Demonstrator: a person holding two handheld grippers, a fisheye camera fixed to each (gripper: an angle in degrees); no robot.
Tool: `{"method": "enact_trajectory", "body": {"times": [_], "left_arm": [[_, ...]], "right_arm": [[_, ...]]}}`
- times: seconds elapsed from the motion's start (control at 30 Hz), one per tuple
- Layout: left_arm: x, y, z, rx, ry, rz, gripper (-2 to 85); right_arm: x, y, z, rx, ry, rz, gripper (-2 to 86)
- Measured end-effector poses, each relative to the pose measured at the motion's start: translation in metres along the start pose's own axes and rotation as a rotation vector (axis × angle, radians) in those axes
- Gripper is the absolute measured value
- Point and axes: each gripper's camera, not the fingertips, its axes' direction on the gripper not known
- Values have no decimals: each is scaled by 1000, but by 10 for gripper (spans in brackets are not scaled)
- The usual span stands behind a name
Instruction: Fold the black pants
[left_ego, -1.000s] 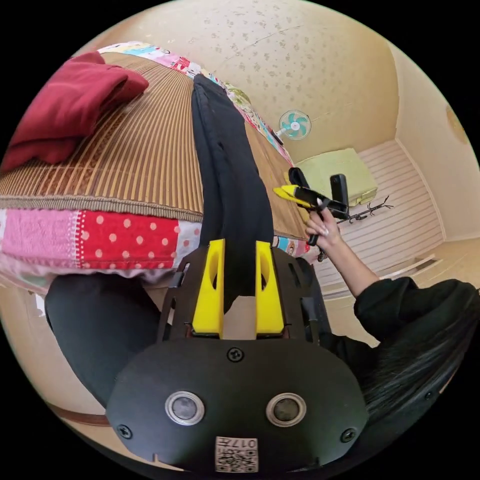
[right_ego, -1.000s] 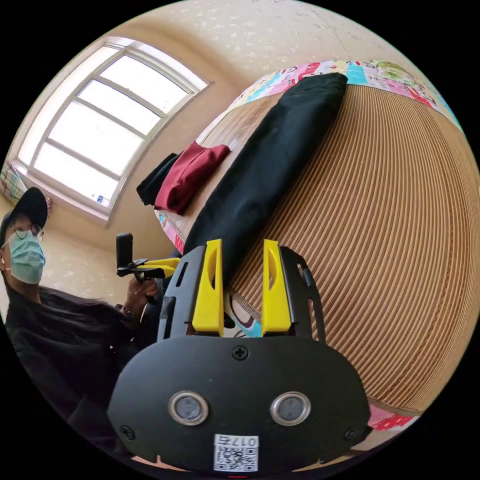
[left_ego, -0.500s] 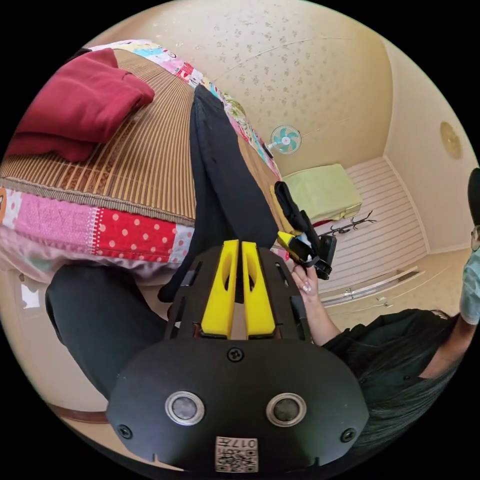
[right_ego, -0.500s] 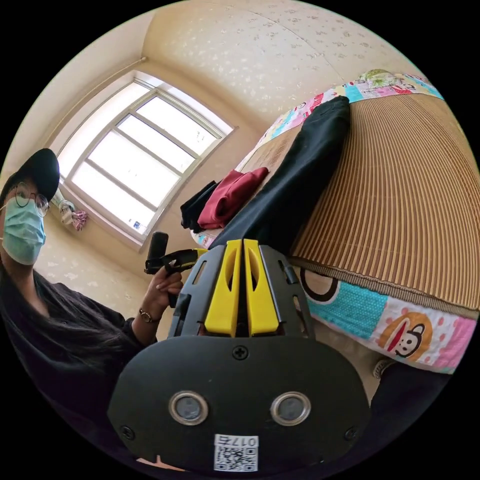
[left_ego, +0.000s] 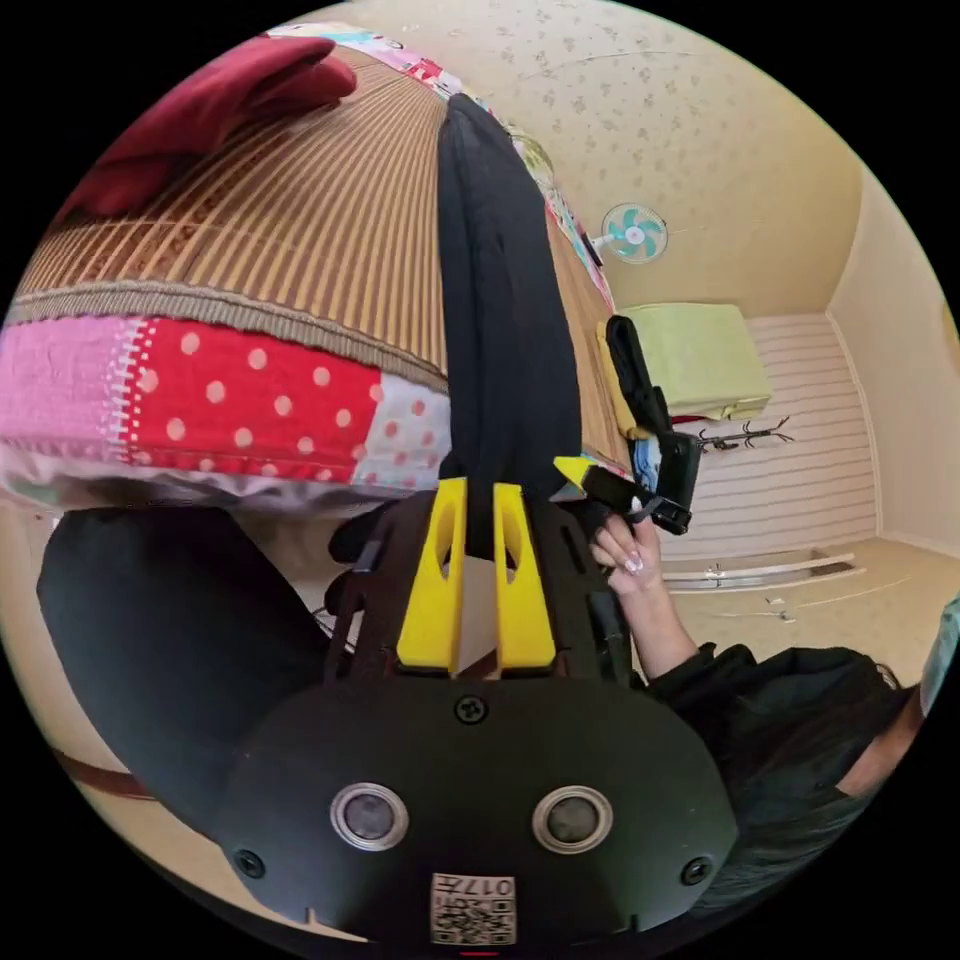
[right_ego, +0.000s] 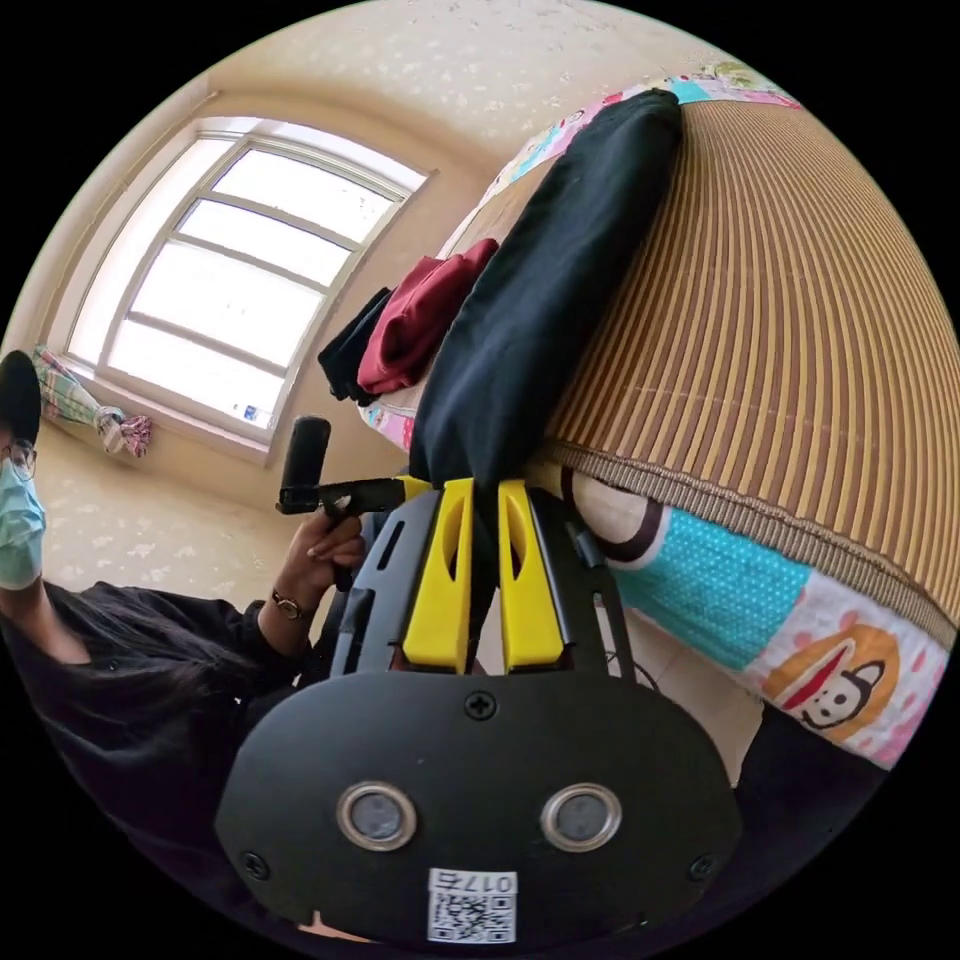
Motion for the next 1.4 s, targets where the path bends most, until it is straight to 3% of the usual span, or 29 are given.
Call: {"method": "enact_trajectory", "body": {"times": [0.1,0.2,0.3,0.5,0.67,0.83,0.9,1.07,1.27,1.4], "left_arm": [[31,24,29,-142,-1,108,52],[35,44,54,-291,39,89,64],[35,46,36,-159,117,84,85],[38,1,12,60,50,108,136],[34,-19,38,24,59,95,135],[34,-10,52,10,80,41,79],[43,1,41,4,168,53,61],[131,39,-51,168,325,328,56],[312,70,-182,389,343,765,57],[414,75,-243,461,441,972,57]], "right_arm": [[3,23,-32,-80,-8,-29,40],[15,55,-56,-188,-74,-31,45],[26,68,-80,-235,3,-5,65],[55,25,-145,74,-95,13,114],[92,-20,-125,-55,-201,88,112],[110,-21,-124,-38,-301,146,68],[104,-17,-131,-29,-326,126,49],[15,1,-210,195,-634,-186,25],[-155,-19,-340,343,-718,-679,18],[-252,-18,-416,423,-652,-945,15]]}}
